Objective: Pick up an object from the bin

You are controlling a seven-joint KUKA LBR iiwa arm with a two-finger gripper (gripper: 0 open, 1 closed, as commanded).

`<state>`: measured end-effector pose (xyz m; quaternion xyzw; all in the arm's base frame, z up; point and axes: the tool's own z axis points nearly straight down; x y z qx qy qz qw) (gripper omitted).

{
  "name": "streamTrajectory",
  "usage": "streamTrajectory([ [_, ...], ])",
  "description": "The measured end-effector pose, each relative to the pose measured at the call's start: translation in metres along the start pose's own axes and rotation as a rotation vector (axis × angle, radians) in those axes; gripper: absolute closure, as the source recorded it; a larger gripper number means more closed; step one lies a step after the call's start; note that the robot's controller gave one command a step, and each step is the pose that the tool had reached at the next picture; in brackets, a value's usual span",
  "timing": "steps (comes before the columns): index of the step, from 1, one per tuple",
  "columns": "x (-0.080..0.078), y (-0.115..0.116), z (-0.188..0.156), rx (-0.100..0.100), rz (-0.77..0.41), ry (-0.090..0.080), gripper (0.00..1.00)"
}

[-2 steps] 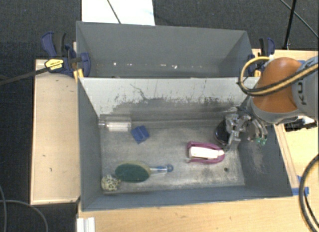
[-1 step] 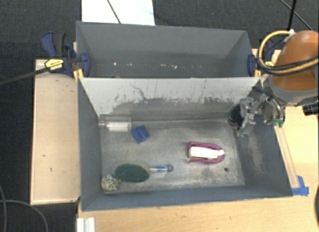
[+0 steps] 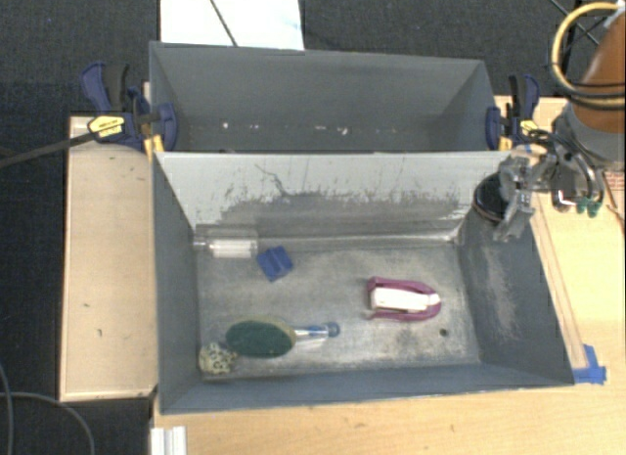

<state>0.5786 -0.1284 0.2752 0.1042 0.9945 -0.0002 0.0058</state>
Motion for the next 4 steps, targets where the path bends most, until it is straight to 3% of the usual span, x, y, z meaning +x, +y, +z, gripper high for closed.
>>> streamTrajectory([
  [1,0.001,0.0,0.005,0.0,0.0,0.008,0.0],
  [2,0.013,0.043,0.116,0.0,0.132,0.017,0.0],
  [3,0.009,0.023,0.201,0.003,0.607,0.013,0.0],
  [4,0.009,0.023,0.202,0.005,0.602,0.012,1.0],
])
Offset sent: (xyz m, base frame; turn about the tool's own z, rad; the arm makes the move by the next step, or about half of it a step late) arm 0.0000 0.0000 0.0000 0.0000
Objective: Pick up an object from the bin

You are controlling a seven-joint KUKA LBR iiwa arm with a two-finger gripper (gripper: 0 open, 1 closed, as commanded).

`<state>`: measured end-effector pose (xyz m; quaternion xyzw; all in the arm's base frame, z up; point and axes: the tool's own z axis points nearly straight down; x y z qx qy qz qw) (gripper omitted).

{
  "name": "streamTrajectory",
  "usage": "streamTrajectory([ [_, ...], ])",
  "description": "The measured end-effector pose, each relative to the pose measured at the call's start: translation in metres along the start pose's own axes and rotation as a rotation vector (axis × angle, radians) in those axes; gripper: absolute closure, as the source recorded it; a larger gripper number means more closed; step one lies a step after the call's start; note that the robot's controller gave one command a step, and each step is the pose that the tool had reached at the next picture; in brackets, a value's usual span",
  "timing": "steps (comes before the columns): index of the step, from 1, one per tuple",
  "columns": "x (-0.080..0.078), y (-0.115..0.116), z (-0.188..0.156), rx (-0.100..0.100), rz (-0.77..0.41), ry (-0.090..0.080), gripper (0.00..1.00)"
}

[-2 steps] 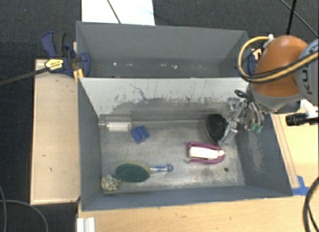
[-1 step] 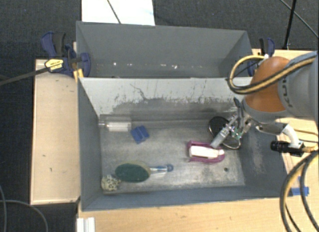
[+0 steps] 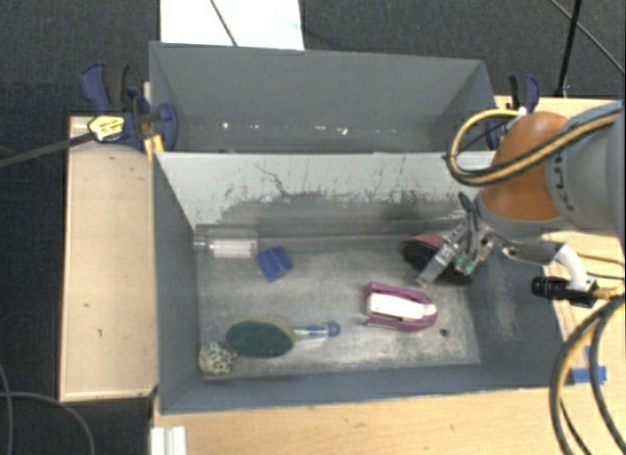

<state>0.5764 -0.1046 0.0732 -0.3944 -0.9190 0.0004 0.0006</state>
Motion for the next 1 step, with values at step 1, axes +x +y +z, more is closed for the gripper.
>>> streamTrajectory([
  [1,0.0224,-0.0028,-0.1282,-0.007,-0.038,-0.007,1.0],
])
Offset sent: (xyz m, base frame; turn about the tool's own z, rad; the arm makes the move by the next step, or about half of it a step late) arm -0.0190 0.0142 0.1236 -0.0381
